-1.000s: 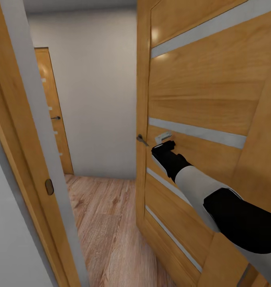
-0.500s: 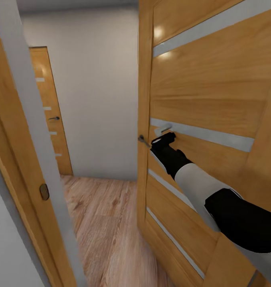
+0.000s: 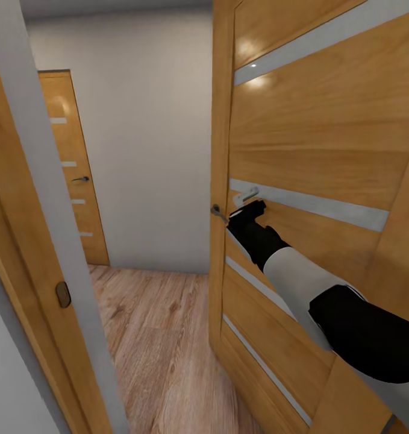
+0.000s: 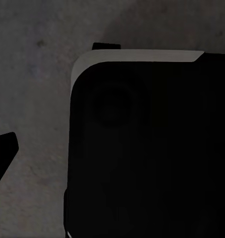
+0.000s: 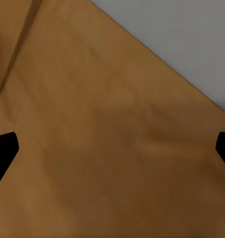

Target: Move the two storage containers from the living room to the garage. In the garage, place one container on the floor and stack the other container on top of it (either order is fine).

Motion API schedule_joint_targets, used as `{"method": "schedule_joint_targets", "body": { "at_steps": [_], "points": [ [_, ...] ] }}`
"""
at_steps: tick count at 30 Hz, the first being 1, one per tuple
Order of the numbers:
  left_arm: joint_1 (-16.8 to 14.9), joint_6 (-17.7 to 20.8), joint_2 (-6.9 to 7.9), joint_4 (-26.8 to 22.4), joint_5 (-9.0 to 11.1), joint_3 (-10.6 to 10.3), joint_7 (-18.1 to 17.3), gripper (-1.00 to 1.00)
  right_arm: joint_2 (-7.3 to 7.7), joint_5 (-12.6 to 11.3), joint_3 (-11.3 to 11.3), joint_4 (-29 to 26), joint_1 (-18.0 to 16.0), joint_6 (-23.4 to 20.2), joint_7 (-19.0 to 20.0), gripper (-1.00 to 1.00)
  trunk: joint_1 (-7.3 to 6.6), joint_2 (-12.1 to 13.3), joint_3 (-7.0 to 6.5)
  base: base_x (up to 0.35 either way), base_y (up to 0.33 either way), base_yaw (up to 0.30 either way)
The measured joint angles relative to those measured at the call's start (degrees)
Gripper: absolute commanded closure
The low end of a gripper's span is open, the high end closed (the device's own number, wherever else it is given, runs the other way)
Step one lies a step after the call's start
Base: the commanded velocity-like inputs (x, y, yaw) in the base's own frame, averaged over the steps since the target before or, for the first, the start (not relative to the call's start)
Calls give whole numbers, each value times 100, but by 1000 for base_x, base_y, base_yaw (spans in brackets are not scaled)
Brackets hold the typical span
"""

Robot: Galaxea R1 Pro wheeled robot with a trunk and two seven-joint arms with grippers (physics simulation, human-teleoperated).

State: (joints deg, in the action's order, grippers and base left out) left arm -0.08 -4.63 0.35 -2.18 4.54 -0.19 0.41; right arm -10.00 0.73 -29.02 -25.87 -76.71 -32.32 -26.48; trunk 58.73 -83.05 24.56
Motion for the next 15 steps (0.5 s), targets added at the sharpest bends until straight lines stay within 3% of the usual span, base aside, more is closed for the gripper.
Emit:
{"method": "schedule_joint_targets", "body": {
  "at_steps": [6,11,15],
  "points": [
    [-1,-5,0,2,3,-2,0,-100,0,1,-33,129,-4,72,5,-100,0,-1,0,0,0,0],
    [0,-5,0,0,8,6,0,-100,0,-54,7,970,-319,243,-7,-100,0,0,0,0,0,0],
    [0,-6,0,1,8,7,0,-100,0,-96,25,1189,-453,417,3,-100,0,0,1,0,0,0]
  ]
}}
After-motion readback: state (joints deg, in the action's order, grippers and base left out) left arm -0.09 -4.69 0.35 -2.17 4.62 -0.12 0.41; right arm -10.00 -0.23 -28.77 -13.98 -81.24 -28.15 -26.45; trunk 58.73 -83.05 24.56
